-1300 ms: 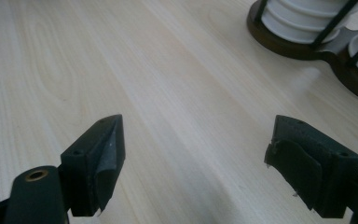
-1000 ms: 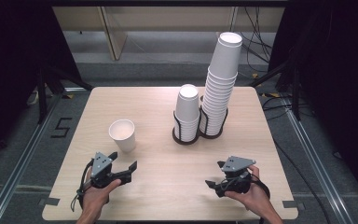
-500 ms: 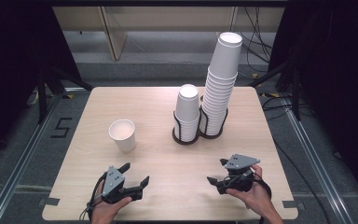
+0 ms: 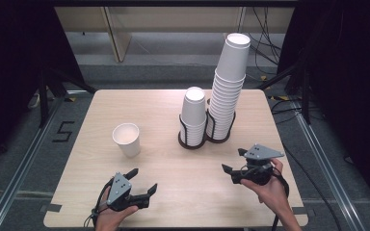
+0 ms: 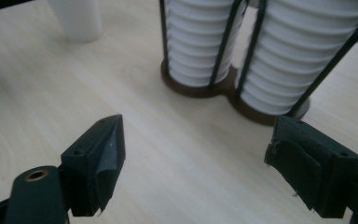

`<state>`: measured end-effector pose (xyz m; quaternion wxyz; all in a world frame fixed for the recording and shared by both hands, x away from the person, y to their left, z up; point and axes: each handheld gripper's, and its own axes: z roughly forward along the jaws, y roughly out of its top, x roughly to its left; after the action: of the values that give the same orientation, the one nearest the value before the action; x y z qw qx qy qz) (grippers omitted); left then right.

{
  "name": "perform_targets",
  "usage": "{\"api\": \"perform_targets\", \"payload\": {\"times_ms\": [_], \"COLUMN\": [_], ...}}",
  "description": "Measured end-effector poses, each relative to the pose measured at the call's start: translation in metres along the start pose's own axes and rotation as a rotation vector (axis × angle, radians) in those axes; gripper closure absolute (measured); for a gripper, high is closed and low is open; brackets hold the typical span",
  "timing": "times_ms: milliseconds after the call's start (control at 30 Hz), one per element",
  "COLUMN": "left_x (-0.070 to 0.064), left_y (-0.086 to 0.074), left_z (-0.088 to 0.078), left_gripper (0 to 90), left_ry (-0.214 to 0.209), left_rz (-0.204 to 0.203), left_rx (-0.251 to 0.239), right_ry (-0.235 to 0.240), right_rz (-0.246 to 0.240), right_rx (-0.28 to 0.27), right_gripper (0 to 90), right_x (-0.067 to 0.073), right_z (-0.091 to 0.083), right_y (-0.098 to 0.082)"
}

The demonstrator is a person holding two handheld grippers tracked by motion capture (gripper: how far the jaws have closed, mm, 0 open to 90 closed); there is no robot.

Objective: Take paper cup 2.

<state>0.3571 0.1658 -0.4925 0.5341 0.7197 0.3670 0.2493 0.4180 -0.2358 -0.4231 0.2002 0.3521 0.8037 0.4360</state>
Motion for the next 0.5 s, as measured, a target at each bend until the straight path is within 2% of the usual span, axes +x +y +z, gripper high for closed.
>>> {"api": "perform_targets", "payload": {"times_ms": [33, 167, 200, 267, 300, 400, 433, 500], "left_x": [0.000, 0.000, 0.000, 0.001, 0.001, 0.001, 0.001, 0.001], "left_y": [0.000, 0.000, 0.000, 0.000, 0.000, 0.000, 0.000, 0.000], "left_z": [0.000, 0.000, 0.000, 0.000, 0.000, 0.000, 0.000, 0.000], "left_gripper": [14.3, 14.3, 14.3, 14.3, 14.3, 14.3, 14.3, 14.3], "left_ry": [0.000, 0.001, 0.000, 0.007, 0.007, 0.006, 0.005, 0.003], "left_rz": [0.005, 0.006, 0.005, 0.003, 0.003, 0.002, 0.002, 0.003], "left_rx": [0.001, 0.002, 0.005, 0.020, 0.021, 0.029, 0.029, 0.029], "right_ry": [-0.002, -0.030, -0.041, -0.047, -0.052, -0.063, -0.063, -0.061], "right_rz": [0.019, 0.032, 0.011, 0.051, 0.031, 0.064, 0.042, 0.059], "right_rx": [-0.001, -0.028, -0.046, -0.044, -0.052, -0.055, -0.061, -0.063], "right_gripper": [19.2, 18.9, 18.8, 18.6, 18.4, 18.1, 18.0, 16.8], "right_x": [-0.001, -0.009, -0.012, -0.013, -0.017, -0.020, -0.024, -0.026], "right_z": [-0.002, -0.008, -0.008, -0.011, -0.010, -0.011, -0.011, -0.011], "right_y": [0.004, 0.018, 0.021, 0.027, 0.030, 0.038, 0.041, 0.048]}}
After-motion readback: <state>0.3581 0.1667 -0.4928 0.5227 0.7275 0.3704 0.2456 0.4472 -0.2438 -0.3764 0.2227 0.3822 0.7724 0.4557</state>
